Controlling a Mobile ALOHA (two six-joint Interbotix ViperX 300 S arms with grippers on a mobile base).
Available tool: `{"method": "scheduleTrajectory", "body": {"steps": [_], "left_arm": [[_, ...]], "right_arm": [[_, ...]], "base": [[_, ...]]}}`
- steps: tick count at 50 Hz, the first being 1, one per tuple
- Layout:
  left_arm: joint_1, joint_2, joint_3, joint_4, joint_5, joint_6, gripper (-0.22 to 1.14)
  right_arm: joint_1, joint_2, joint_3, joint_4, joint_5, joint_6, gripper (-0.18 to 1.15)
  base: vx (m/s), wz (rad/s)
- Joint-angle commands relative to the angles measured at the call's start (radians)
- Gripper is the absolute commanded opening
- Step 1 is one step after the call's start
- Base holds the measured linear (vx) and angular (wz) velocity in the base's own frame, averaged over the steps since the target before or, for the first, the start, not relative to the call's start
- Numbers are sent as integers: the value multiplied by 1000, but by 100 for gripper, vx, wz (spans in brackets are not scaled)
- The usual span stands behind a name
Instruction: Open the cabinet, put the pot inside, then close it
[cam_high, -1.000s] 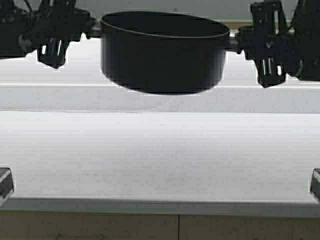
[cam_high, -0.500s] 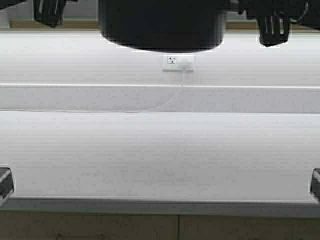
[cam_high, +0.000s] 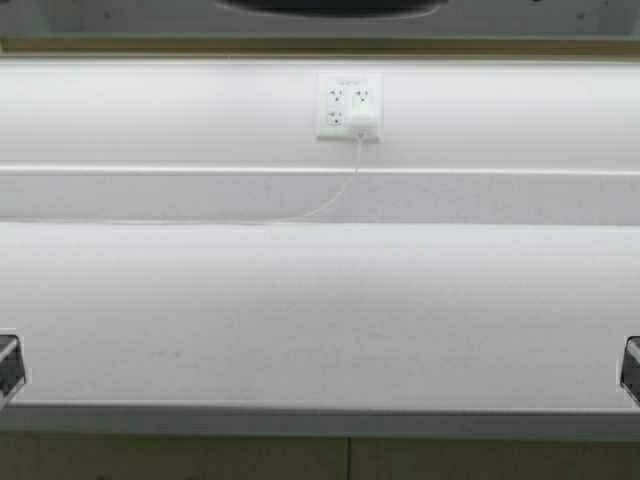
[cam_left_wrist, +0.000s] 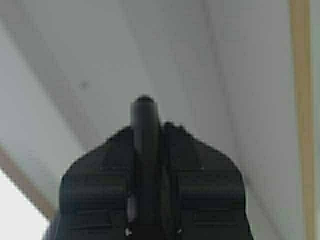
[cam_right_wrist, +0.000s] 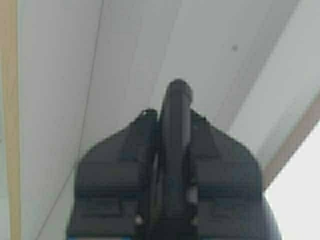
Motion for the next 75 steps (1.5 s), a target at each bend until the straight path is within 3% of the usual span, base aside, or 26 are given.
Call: {"method": "scheduleTrajectory", "body": {"steps": [1,10,26,48,75], "left_arm": [[-63,44,-81,11,29,87,4],[-63,100,-152,2,29,86,4],[-54,183,-275,6,54,91,4],[-75,146,-210,-9,28,84,4],[-44,293,-241,-44,-15,54,4]], "right_arm": [[9,-12,-109,-26,54,-11,8],[-31,23,-204,-78,164,2,8],[-35,41,-242,-75,169,17,8],[-35,60,-227,-74,183,-5,8],[-35,284,-314,-78,181,18,8]], "base": [[14,-5],[16,0],[18,14],[16,-8],[4,-3]]}}
